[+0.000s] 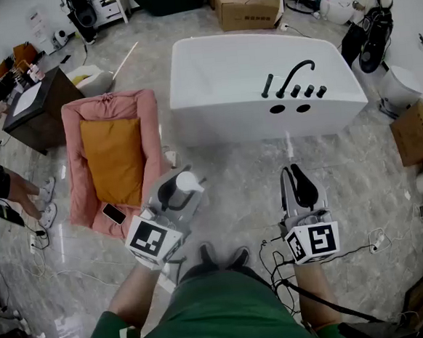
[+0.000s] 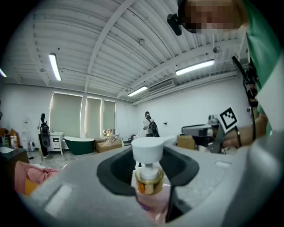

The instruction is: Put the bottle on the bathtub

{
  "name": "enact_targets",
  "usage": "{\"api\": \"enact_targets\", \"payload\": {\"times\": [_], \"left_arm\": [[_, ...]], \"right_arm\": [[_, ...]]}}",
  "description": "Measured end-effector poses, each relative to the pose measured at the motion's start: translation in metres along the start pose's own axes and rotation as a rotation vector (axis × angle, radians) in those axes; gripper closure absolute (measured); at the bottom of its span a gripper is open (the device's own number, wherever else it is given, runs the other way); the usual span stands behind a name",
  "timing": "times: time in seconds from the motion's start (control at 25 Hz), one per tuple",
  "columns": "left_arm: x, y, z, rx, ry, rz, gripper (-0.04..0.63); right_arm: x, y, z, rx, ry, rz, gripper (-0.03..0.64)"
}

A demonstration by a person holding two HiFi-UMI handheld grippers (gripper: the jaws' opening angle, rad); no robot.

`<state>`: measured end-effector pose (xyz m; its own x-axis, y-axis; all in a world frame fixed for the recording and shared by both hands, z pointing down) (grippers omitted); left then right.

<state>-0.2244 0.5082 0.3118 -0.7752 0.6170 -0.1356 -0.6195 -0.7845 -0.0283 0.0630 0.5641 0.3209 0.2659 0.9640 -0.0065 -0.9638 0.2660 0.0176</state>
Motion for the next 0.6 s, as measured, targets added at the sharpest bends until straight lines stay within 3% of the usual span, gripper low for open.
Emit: {"api": "enact_targets", "payload": {"times": [0.28,0.6], "left_arm": [[-0.004,-0.002,-0.008,-0.013,-0.028,-0.007,0.436],[-0.014,-0.008,-0.014,-0.015,-0.032,-0.031,0.436]], "right_arm": [[0.001,-0.008,-0.004,0.015,-0.012,-0.006,0.551],[0.006,-0.025,-0.004,-0.056,-0.041,0.008,0.549]]}}
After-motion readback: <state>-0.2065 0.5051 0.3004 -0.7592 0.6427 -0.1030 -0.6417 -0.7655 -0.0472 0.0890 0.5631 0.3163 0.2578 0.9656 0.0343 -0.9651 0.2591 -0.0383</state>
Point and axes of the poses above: the fingertips, and each gripper's own axes: x backward along the fingers, y to its left, z out of its underside, the point moved 10 cm from there along x, backward along the fingers, and after that the axes turned 2 degrees about x, right-handed, at the moved point
